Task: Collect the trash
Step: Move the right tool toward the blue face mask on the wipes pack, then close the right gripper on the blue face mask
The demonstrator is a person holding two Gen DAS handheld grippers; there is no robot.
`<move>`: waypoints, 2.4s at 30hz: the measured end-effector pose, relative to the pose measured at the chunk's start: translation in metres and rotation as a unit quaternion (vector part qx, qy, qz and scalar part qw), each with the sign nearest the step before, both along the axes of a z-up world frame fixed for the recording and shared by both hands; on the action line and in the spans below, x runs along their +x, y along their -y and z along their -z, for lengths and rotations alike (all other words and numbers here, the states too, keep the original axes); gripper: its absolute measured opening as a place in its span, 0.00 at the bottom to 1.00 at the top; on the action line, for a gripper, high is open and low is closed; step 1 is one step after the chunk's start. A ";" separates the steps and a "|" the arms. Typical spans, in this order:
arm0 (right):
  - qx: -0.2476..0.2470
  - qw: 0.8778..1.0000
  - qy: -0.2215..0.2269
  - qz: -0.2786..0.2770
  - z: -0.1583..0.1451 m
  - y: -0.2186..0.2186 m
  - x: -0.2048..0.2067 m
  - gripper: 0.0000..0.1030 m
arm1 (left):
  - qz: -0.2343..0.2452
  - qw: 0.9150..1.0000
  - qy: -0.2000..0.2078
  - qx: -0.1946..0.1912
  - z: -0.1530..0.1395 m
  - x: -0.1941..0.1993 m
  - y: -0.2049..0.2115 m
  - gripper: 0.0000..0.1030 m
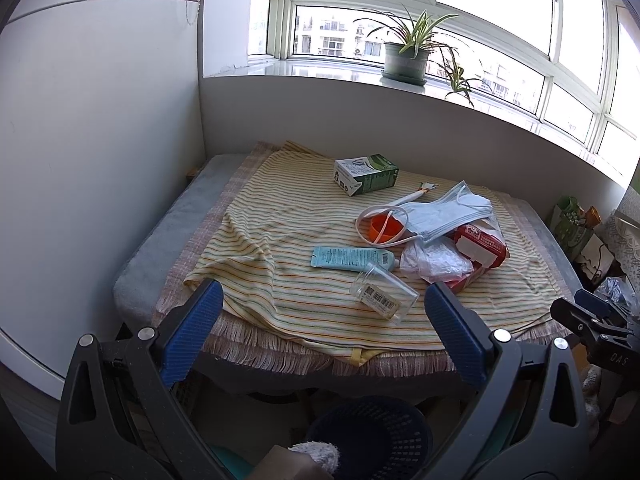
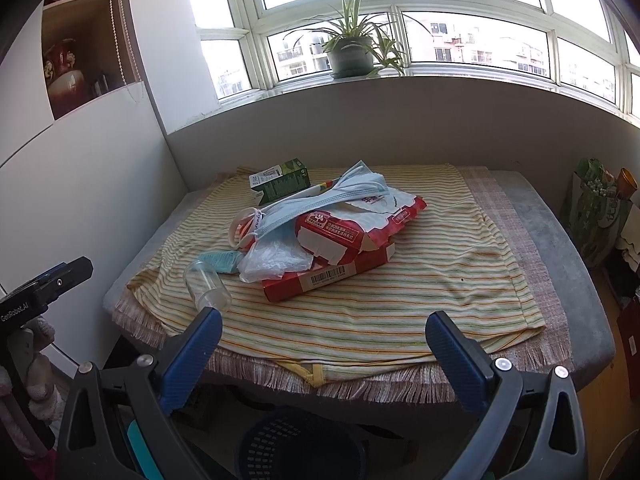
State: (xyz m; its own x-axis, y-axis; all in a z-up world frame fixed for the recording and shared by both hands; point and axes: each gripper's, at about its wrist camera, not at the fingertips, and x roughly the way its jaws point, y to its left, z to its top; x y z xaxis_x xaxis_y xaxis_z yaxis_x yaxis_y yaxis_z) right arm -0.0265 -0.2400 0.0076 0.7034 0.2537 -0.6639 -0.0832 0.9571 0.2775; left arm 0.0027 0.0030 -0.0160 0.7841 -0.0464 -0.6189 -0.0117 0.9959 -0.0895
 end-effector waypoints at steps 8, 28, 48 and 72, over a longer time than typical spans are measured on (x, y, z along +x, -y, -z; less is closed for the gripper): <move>0.003 1.000 0.000 0.009 0.002 0.004 0.003 1.00 | -0.002 1.000 -0.023 -0.020 0.012 0.008 -0.008 0.99; 0.008 1.000 -0.004 -0.011 -0.001 0.027 0.032 1.00 | 0.046 0.992 -0.080 -0.091 0.044 0.034 -0.002 0.91; 0.076 0.994 -0.014 -0.076 -0.013 0.042 0.134 0.83 | 0.059 0.967 -0.169 -0.180 0.084 0.088 0.014 0.76; 0.146 0.978 -0.115 -0.090 0.056 0.056 0.261 0.56 | 0.039 0.958 -0.190 -0.213 0.103 0.120 0.020 0.72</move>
